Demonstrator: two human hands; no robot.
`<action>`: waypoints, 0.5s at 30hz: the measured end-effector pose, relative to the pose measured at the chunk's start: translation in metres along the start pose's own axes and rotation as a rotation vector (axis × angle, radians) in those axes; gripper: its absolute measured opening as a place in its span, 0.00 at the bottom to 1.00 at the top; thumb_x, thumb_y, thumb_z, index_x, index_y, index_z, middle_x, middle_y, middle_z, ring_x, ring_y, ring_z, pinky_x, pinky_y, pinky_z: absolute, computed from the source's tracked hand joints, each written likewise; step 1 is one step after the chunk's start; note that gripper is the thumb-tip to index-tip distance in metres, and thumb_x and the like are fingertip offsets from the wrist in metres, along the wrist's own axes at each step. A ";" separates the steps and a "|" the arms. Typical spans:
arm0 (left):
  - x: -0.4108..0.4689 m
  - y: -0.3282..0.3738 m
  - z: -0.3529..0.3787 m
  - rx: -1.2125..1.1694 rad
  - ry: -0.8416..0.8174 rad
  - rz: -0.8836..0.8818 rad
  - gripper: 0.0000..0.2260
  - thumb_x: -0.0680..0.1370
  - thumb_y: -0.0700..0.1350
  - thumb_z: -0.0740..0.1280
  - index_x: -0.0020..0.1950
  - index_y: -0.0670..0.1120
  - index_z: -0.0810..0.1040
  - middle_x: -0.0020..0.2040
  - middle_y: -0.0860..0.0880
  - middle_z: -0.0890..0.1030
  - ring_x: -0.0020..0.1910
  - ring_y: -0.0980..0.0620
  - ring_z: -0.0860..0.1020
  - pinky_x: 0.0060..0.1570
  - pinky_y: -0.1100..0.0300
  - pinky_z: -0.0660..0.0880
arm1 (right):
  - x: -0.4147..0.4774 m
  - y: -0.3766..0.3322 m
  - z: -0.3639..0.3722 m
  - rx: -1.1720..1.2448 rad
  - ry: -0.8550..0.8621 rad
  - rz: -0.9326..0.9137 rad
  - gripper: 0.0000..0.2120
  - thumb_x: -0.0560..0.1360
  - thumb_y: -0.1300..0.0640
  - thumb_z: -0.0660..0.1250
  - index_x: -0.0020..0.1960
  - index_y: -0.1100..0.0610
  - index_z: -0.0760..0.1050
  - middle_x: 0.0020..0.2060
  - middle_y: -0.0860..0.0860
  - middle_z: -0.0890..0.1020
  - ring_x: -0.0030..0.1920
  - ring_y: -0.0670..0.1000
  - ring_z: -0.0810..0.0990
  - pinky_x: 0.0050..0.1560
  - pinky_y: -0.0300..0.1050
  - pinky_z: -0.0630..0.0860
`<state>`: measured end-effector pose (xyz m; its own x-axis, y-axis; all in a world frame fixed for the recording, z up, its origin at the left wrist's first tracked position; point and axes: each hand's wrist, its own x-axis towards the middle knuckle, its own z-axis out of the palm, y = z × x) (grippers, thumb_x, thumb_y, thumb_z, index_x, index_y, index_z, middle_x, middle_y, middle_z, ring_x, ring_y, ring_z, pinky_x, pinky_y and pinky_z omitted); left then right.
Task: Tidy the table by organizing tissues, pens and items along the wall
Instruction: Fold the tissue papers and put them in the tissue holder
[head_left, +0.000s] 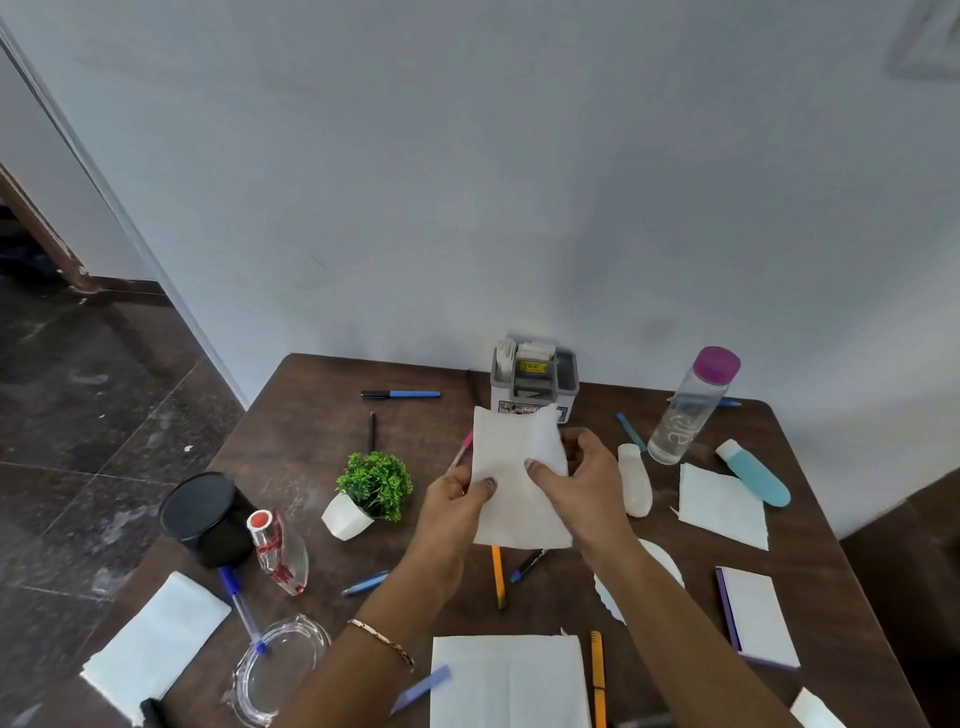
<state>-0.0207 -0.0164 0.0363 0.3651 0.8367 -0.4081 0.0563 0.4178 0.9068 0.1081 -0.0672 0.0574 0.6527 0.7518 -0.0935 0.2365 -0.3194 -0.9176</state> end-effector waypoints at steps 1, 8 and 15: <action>0.000 -0.001 0.001 -0.008 -0.016 -0.010 0.10 0.80 0.41 0.63 0.59 0.44 0.79 0.54 0.45 0.84 0.55 0.45 0.81 0.58 0.47 0.77 | -0.001 -0.002 0.002 -0.006 -0.015 -0.028 0.18 0.70 0.56 0.74 0.56 0.50 0.70 0.50 0.45 0.76 0.48 0.45 0.76 0.44 0.35 0.72; 0.001 -0.008 0.007 -0.107 -0.056 -0.071 0.16 0.81 0.53 0.59 0.65 0.49 0.75 0.60 0.43 0.79 0.60 0.42 0.76 0.58 0.43 0.76 | -0.010 -0.005 0.020 -0.059 -0.123 -0.080 0.18 0.71 0.55 0.74 0.57 0.48 0.71 0.51 0.41 0.75 0.49 0.43 0.76 0.42 0.27 0.69; 0.005 -0.006 0.003 -0.184 -0.068 -0.126 0.32 0.67 0.65 0.68 0.65 0.48 0.76 0.60 0.41 0.80 0.59 0.40 0.78 0.47 0.52 0.78 | -0.015 -0.005 0.023 -0.104 -0.293 -0.071 0.18 0.72 0.57 0.72 0.54 0.43 0.69 0.49 0.39 0.75 0.52 0.43 0.76 0.48 0.31 0.72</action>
<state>-0.0166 -0.0161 0.0288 0.4279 0.7507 -0.5034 -0.0627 0.5802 0.8120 0.0805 -0.0636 0.0544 0.4001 0.9038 -0.1520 0.3559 -0.3061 -0.8830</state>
